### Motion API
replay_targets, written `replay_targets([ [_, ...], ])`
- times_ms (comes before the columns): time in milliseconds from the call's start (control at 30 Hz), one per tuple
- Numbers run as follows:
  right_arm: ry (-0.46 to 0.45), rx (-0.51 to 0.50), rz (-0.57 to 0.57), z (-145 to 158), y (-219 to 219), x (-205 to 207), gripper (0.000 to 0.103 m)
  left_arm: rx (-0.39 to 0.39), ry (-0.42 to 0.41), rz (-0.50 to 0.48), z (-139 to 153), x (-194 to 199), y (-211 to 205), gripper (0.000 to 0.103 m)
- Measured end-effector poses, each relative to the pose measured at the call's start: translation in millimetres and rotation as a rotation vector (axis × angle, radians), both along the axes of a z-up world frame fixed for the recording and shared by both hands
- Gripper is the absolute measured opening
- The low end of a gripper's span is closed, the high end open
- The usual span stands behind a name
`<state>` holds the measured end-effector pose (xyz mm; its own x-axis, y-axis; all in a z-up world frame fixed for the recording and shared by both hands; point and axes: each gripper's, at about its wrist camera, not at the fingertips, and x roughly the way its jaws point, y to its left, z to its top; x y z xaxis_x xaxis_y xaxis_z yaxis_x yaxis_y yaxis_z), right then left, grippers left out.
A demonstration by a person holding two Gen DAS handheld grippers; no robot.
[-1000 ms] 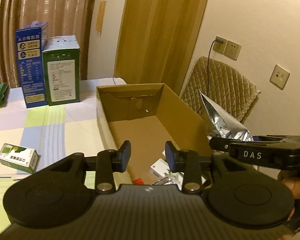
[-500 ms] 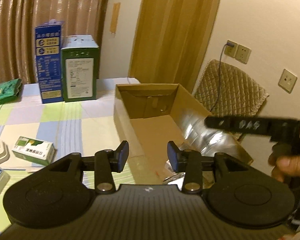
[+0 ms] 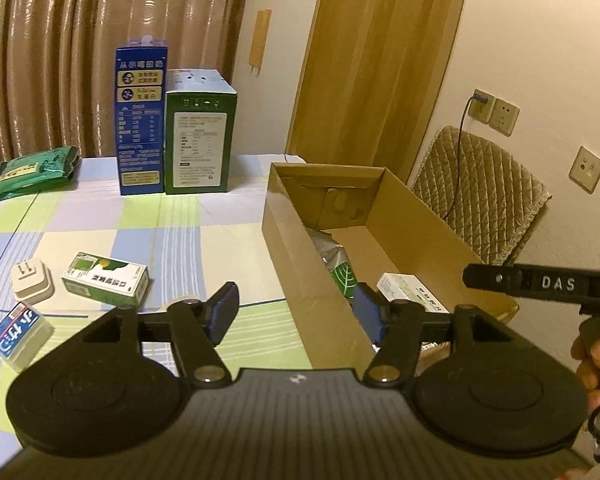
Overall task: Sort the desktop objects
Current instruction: 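Return both tools to the table items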
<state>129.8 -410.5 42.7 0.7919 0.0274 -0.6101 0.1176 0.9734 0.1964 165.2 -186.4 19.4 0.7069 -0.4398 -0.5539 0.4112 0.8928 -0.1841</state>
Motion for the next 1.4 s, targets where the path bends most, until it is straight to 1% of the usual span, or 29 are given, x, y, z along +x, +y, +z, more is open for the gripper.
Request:
replay_targets([
  [67, 0.001, -0.004, 0.012, 1.3, 8.9, -4.8, 0.089, 0.000, -0.004, 0.006, 1.8, -5.4, 5.5, 0.064],
  [133, -0.003, -0.006, 0.024, 3.1, 17.8, -10.3, 0.090, -0.001, -0.010, 0.011, 4.6, -11.6, 12.1, 0.072],
  [167, -0.004, -0.007, 0.029, 4.0, 22.3, -13.4, 0.090, -0.002, -0.014, 0.012, 6.4, -14.1, 15.0, 0.079],
  [200, -0.006, -0.008, 0.035, 5.1, 26.8, -16.0, 0.091, -0.005, -0.019, 0.014, 8.2, -17.6, 18.7, 0.085],
  [333, -0.015, -0.016, 0.058, 10.0, 42.8, -24.8, 0.095, -0.011, -0.034, 0.024, 14.9, -29.3, 32.2, 0.091],
  [467, -0.026, -0.026, 0.079, 14.6, 58.1, -31.9, 0.101, -0.009, -0.046, 0.040, 20.0, -40.2, 47.4, 0.100],
  [500, -0.030, -0.032, 0.086, 15.4, 62.6, -33.4, 0.101, -0.008, -0.050, 0.047, 20.6, -42.7, 51.3, 0.102],
  [967, -0.043, -0.091, 0.177, 18.8, 111.2, -42.5, 0.101, 0.053, -0.050, 0.132, 17.9, -70.9, 107.3, 0.102],
  [1233, -0.045, -0.099, 0.227, 17.2, 134.4, -44.0, 0.101, 0.074, -0.075, 0.179, 23.3, -80.8, 131.1, 0.102],
  [1400, -0.046, -0.103, 0.259, 15.1, 151.7, -41.4, 0.101, 0.101, -0.110, 0.200, 24.6, -86.6, 146.7, 0.102],
])
